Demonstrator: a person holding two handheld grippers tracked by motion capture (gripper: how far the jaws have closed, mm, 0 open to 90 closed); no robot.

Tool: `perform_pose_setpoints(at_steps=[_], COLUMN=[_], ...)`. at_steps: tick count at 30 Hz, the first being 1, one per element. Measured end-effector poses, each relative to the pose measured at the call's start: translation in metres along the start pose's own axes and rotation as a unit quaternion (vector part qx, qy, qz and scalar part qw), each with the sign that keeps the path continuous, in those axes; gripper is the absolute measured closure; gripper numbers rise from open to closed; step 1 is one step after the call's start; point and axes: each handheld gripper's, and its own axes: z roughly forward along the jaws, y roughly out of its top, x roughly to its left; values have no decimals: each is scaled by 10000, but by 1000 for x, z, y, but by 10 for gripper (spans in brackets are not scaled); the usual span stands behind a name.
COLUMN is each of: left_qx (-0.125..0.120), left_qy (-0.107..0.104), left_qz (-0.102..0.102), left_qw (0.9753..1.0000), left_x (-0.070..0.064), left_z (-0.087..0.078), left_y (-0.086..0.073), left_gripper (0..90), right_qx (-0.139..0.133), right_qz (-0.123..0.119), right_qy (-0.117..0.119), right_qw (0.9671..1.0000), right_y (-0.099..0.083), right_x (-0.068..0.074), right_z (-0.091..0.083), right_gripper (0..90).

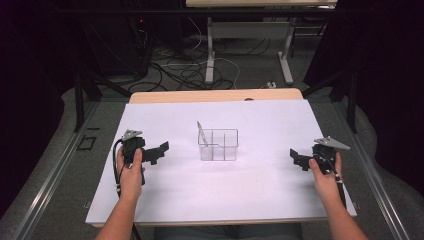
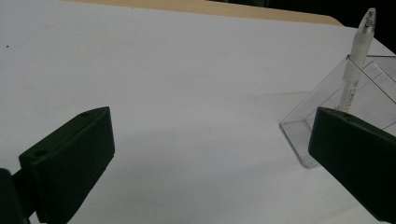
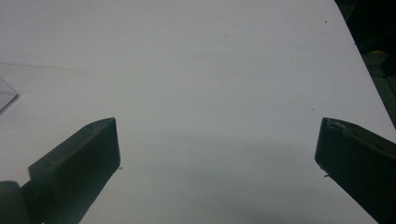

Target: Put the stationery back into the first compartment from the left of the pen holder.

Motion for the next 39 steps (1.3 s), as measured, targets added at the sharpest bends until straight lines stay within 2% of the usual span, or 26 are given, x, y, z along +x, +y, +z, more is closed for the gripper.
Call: perform_pose_setpoints(at_steps=[7,10,15,16,20,22,24,29,39], left_qx=[37,55,54,55,57,61,58,70,63], left_qy=[39,27,33,33,25,23,34,74,115], left_qz=[49,-13,-22,-22,-34,-31,-25,-20,37], left_qw=[10000,10000,10000,10000,10000,10000,10000,9999,9999], left_x=[3,3,3,3,4,4,4,5,6], left_z=[-1,0,0,0,0,0,1,1,1], left_y=[0,0,0,0,-1,-1,-1,-2,-2], left_gripper=[4,5,5,5,5,5,6,6,6], right_qx=[90,59,87,123,56,92,105,235,213], right_qz=[228,360,426,355,333,369,295,272,340], right_qy=[-41,-25,-50,-60,-56,6,69,18,-70], right_qw=[9997,9993,9990,9993,9994,9993,9995,9994,9992], right_y=[-6,-8,-10,-10,-10,-10,-11,-11,-11], right_x=[-10,-14,-17,-18,-16,-14,-14,-12,-17], right_z=[1,1,0,-1,0,0,1,1,-1], right_gripper=[0,0,0,0,0,0,0,0,0])
